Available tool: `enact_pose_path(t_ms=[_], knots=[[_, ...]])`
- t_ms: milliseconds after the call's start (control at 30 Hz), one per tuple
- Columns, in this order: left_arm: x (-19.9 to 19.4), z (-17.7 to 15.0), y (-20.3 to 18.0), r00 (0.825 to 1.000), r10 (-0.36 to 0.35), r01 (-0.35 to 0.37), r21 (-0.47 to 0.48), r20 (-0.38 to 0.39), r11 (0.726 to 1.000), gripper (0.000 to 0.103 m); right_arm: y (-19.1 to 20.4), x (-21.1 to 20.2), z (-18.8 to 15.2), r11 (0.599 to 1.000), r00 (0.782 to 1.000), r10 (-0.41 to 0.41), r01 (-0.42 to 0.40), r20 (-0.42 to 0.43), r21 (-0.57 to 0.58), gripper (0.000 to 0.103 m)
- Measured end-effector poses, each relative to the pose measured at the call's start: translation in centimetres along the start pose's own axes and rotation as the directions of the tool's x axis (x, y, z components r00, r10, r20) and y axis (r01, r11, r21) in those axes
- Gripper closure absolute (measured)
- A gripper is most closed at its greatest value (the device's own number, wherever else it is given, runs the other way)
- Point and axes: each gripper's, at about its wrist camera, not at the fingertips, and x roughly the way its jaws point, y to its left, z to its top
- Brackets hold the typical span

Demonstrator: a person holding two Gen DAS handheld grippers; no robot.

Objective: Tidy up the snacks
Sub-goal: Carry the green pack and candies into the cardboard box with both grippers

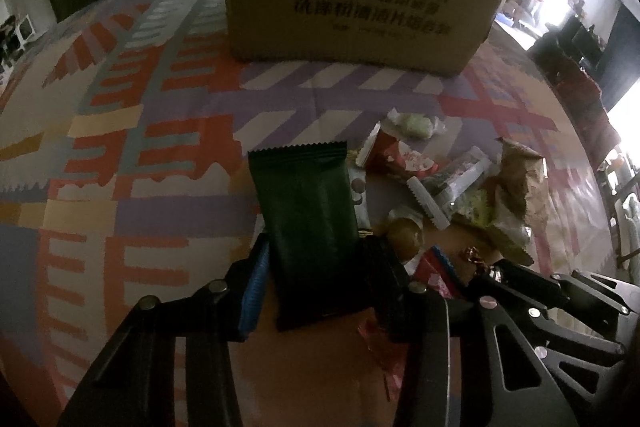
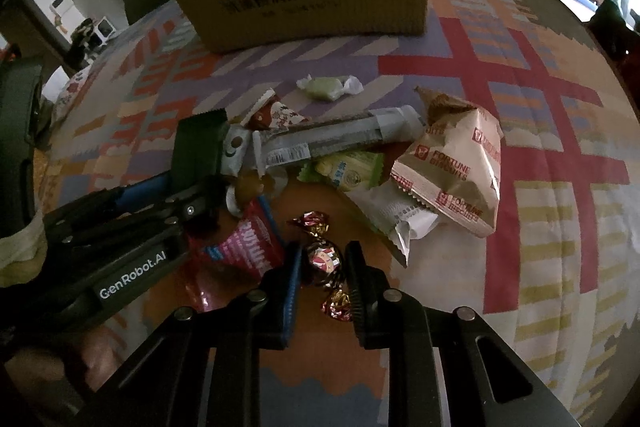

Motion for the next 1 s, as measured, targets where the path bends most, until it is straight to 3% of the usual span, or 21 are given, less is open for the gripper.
enact_pose_path(t_ms=[433,733,867,1000], knots=[[-5.8,0.6,-0.4,0.993,-0.003,0.001,0.014,0.117,1.000,0.059,0.5,-4.7,1.2,0.998,0.993,0.024,-0.016,0.119,-0.065,0.080],[-9.8,2.8,-1.5,0.977,-0.002,-0.007,0.044,0.212,0.999,0.059,0.8,-9.5,3.9,0.996,0.963,0.023,0.003,0.269,-0.093,0.080],[-11.7,4.5,-1.9,0.963,-0.014,-0.005,0.073,0.268,0.997,0.059,0.9,-11.1,5.3,0.995,0.951,0.032,-0.001,0.307,-0.099,0.080],[-13.6,6.7,-2.3,0.944,-0.005,-0.030,0.101,0.331,0.994,0.059,1.3,-13.0,7.1,0.992,0.926,0.019,0.031,0.377,-0.126,0.080]])
